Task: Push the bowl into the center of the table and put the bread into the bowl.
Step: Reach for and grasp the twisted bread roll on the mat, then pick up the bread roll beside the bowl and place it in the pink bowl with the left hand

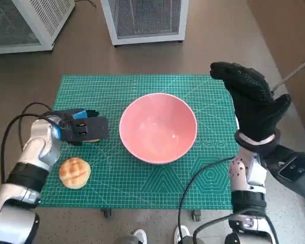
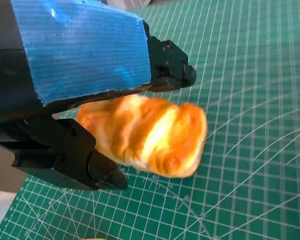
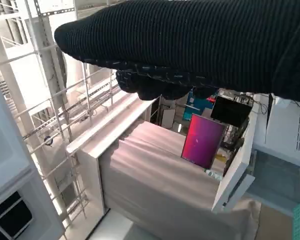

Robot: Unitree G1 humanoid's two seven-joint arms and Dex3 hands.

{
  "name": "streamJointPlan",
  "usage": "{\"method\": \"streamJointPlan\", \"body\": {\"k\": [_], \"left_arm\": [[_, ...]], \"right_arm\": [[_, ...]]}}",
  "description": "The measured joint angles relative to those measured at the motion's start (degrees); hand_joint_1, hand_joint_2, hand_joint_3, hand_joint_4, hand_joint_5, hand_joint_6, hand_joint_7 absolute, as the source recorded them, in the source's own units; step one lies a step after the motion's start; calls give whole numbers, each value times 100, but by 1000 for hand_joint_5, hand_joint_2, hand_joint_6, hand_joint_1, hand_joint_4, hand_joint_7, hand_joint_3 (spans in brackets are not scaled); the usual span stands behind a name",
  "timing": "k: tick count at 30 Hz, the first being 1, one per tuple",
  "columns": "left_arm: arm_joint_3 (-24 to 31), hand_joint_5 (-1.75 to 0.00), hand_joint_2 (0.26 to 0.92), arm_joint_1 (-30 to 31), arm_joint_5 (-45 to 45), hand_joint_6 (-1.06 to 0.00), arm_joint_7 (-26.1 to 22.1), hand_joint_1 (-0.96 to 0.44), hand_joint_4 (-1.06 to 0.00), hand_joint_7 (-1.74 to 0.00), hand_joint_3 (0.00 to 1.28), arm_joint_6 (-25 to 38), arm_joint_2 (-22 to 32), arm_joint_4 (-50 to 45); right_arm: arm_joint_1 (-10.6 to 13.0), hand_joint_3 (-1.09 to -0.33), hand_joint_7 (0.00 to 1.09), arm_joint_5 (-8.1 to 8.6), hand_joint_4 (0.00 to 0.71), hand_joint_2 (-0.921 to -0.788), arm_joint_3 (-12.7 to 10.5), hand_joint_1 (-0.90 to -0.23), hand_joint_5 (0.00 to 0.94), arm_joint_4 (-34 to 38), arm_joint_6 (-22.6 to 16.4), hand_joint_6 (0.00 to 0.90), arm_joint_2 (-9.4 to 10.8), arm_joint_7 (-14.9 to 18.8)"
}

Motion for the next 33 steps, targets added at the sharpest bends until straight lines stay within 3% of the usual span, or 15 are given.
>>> {"method": "streamJointPlan", "body": {"k": [4, 6, 8, 9, 10, 12, 14, 16, 20, 26, 33], "left_arm": [[-76, -38, 808, -138, 86, -461, 181, 23, -339, -75, 109, -115, -80, 335], [-120, -78, 822, -210, 151, -510, 309, 22, -461, -86, 111, -161, -119, 494], [-172, -322, 855, -271, 229, -571, 443, 22, -519, -83, 82, -192, -155, 638], [-197, -703, 879, -301, 259, -616, 512, 140, -523, -93, 126, -205, -172, 709], [-220, -953, 894, -326, 281, -644, 579, 216, -520, -100, 158, -217, -189, 780], [-274, -1154, 907, -375, 348, -709, 733, 284, -537, -140, 170, -246, -226, 945], [-340, -1311, 914, -404, 444, -622, 900, 147, -543, -607, 178, -285, -264, 1134], [-397, -1424, 918, -420, 501, -595, 1045, 62, -536, -867, 177, -328, -304, 1256], [-458, -1466, 907, -501, 522, -621, 1248, 17, -531, -986, 181, -419, -355, 1448], [-476, -1391, 919, -562, 518, -606, 1314, 2, -546, -1119, 147, -512, -333, 1501], [-280, -1370, 920, -488, 376, -584, 1145, 1, -559, -1149, 148, -525, -194, 1089]], "right_arm": [[6, -722, 3, 0, 251, -921, 0, -603, 0, -14, 0, 299, -1, -3], [8, -722, 2, -2, 251, -921, 1, -603, 0, -22, 0, 299, -1, -5], [10, -722, 2, -5, 251, -921, 4, -603, 0, -32, 0, 299, 0, -7], [12, -722, 2, -6, 251, -921, 6, -603, 0, -37, 0, 299, 0, -9], [12, -722, 2, -6, 251, -921, 7, -603, 0, -43, 0, 299, 0, -11], [14, -723, 2, -7, 251, -921, 8, -603, 0, -53, 0, 299, 0, -18], [16, -723, 2, -7, 251, -921, 10, -604, 0, -63, 0, 299, 0, -25], [22, -723, 2, -7, 251, -921, 10, -604, 0, -73, 0, 299, -1, -29], [27, -724, 2, -7, 251, -921, 10, -603, 0, -101, 0, 299, -2, -35], [46, -725, 2, -5, 250, -921, 10, -601, 0, -147, 10, 298, -9, -35], [58, -727, 1, -1, 249, -921, 11, -596, 0, -177, 37, 297, -21, -35]]}}
